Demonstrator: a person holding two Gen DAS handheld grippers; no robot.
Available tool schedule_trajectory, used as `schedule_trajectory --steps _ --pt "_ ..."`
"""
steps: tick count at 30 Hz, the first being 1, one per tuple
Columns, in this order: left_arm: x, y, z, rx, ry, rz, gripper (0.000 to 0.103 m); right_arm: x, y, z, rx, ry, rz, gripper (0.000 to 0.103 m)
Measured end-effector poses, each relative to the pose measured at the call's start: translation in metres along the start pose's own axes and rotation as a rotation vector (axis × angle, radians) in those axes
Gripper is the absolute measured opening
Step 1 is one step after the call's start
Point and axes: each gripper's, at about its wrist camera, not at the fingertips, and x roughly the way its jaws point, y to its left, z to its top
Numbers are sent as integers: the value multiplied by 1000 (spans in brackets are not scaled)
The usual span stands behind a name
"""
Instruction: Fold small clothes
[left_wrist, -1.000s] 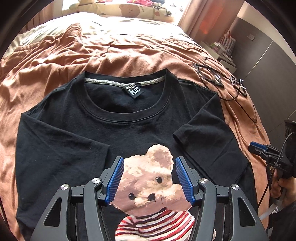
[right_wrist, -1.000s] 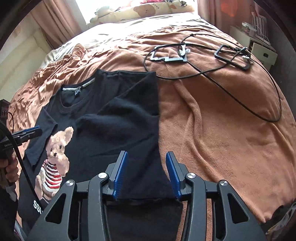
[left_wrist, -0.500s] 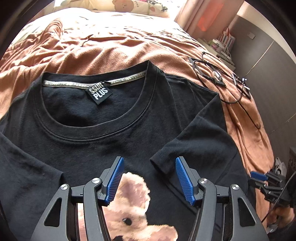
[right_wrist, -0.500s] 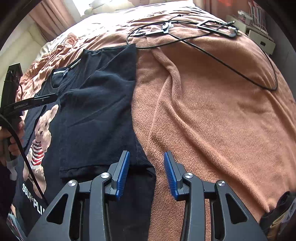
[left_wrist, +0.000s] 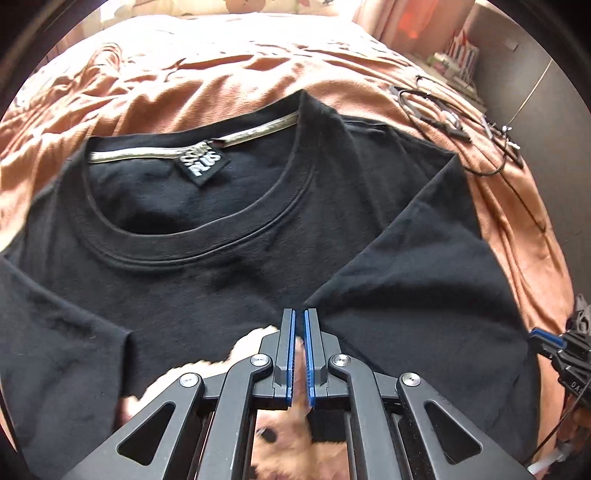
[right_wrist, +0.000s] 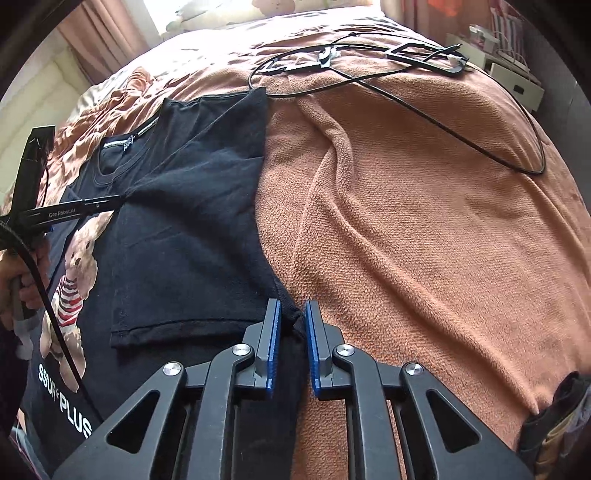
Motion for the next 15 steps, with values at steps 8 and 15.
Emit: schedule_trajectory --steps 8,15 --pt "-55 22 -25 -12 -45 -16 40 -29 -1 -11 58 -13 28 48" --pt "-114 49 -50 -35 -96 8 61 -69 13 -28 52 -44 32 67"
